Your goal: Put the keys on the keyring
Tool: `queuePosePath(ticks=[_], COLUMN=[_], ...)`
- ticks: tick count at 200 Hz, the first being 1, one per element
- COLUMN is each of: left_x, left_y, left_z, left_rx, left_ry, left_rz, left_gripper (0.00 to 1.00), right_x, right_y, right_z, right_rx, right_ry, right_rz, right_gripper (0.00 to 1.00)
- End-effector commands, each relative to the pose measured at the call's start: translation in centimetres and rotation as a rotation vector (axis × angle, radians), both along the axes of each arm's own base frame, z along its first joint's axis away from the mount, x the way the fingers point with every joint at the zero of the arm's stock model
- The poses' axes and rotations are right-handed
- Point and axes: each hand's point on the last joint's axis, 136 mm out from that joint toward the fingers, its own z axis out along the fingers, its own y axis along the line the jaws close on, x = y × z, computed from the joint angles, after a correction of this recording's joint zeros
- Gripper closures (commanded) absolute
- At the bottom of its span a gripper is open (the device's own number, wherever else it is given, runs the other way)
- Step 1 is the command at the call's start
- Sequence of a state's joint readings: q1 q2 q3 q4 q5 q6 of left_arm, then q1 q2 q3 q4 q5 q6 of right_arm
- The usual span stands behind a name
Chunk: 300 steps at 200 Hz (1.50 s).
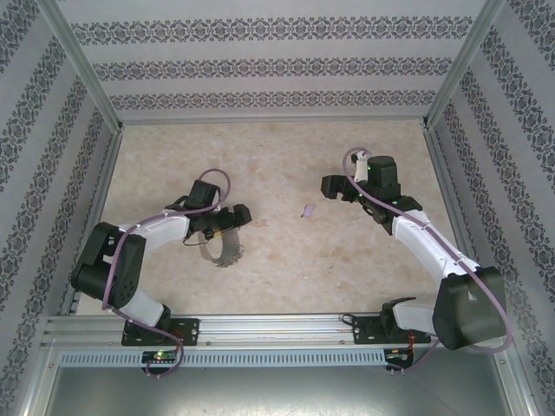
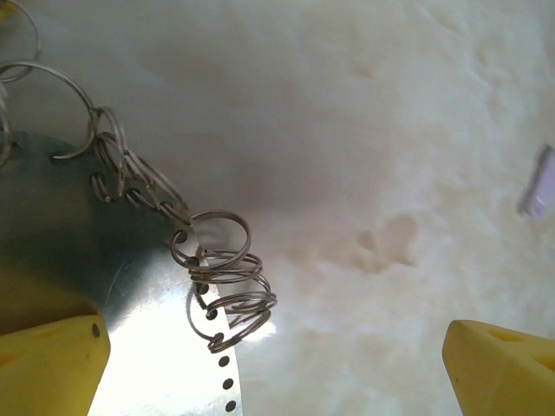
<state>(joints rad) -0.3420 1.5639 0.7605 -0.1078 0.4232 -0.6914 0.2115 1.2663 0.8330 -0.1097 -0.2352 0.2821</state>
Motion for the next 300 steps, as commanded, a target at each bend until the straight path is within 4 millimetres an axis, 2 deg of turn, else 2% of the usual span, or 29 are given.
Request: queuePosePath(ticks=[1, 36, 49, 60, 88, 109, 126, 143, 174, 191, 200, 224, 267, 300], left_x=[-1.4, -0.4, -0.3, 0.0, 0.9, 1.7, 2.3, 2.8, 3.3, 3.3, 3.4, 4.0, 5.3, 5.7], left_y=[-2.8, -3.7, -2.7, -1.0, 3.7, 6.0, 7.7, 9.7, 11.1, 11.5, 11.5, 10.9, 9.9, 8.5], left_z=[-0.3, 5.2, 6.5, 7.1, 7.0, 6.7, 6.5, 6.0, 5.5, 4.7, 4.3, 3.6, 2.9, 1.7], left_rx=[-0.087, -0.097, -0.034, 0.032, 0.105, 0.177, 0.154, 0.123, 0.105, 0.095, 0.081, 0.045, 0.052, 0.124], left_ry=[0.076, -0.014, -0.033, -0.046, -0.044, -0.041, -0.042, -0.039, -0.046, -0.031, -0.032, -0.029, -0.033, -0.018], left_rz=[-0.041, -0.128, -0.15, -0.144, -0.065, -0.029, 0.044, 0.118, 0.159, 0.168, 0.176, 0.163, 0.139, 0.084], left_gripper=[0.0, 0.0, 0.0, 0.0, 0.18, 0.26, 0.35, 0.39, 0.47, 0.58, 0.63, 0.63, 0.44, 0.42], right_x=[-0.1, -0.1, -0.2, -0.1, 0.4, 1.1, 1.3, 1.6, 1.8, 1.9, 1.9, 1.9, 1.3, 0.6], right_y=[0.2, 1.1, 2.3, 3.8, 9.1, 13.0, 16.6, 19.6, 24.4, 26.5, 27.2, 28.4, 28.1, 28.3], right_z=[0.1, -1.4, -1.7, -1.8, -1.7, -1.7, -1.6, -1.7, -3.1, -3.9, -4.6, -6.5, -8.7, -10.0], right_rx=[0.009, 0.025, 0.023, 0.023, 0.047, 0.085, 0.069, 0.065, 0.071, 0.062, 0.056, 0.041, 0.011, 0.006], right_ry=[0.006, 0.051, 0.058, 0.061, 0.085, 0.108, 0.12, 0.139, 0.201, 0.23, 0.251, 0.302, 0.359, 0.39], right_rz=[0.02, 0.05, 0.088, 0.133, 0.274, 0.358, 0.439, 0.492, 0.568, 0.595, 0.602, 0.606, 0.588, 0.597], right_gripper=[0.02, 0.02, 0.02, 0.02, 0.03, 0.08, 0.11, 0.18, 0.25, 0.28, 0.3, 0.36, 0.42, 0.44])
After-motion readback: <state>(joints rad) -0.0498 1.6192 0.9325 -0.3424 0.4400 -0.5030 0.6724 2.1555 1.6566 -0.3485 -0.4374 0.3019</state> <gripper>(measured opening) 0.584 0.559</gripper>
